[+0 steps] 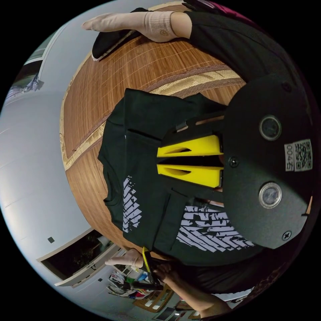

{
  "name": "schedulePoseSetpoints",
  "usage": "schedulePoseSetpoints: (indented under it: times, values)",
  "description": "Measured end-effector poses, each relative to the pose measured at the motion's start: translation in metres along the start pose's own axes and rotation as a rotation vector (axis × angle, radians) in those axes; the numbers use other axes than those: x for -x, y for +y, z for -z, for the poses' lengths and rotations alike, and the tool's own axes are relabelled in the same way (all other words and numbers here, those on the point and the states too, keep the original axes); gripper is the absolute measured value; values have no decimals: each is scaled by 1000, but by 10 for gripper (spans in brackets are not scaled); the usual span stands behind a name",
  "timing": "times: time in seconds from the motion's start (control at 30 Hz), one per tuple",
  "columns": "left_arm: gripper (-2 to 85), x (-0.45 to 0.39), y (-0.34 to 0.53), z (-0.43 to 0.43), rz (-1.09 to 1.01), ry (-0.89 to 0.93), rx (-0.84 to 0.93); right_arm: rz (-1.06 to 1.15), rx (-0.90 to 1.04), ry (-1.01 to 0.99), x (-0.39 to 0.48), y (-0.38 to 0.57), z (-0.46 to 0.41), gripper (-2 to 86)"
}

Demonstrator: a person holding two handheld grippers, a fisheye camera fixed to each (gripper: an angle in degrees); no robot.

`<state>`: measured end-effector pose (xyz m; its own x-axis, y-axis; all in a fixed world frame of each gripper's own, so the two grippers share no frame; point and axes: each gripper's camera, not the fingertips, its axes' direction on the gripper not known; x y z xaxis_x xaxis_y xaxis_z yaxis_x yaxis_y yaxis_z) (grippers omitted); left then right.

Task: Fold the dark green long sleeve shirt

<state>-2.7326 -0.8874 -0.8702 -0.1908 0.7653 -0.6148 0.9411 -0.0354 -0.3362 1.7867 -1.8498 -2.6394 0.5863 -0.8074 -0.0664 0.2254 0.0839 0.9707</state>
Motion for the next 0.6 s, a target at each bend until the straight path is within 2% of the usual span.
schedulePoseSetpoints:
  times: [0.13, 0.43, 0.6]
  values:
    - [16, -4, 14, -3, 33, 35, -88, 47, 6, 4, 1, -3, 3, 75]
    - [54, -21, 26, 1, 40, 41, -95, 94, 9, 93, -9, -7, 12, 79]
    - [45, -19, 30, 2, 65, 81, -98, -11, 11, 83, -46, -16, 37, 78]
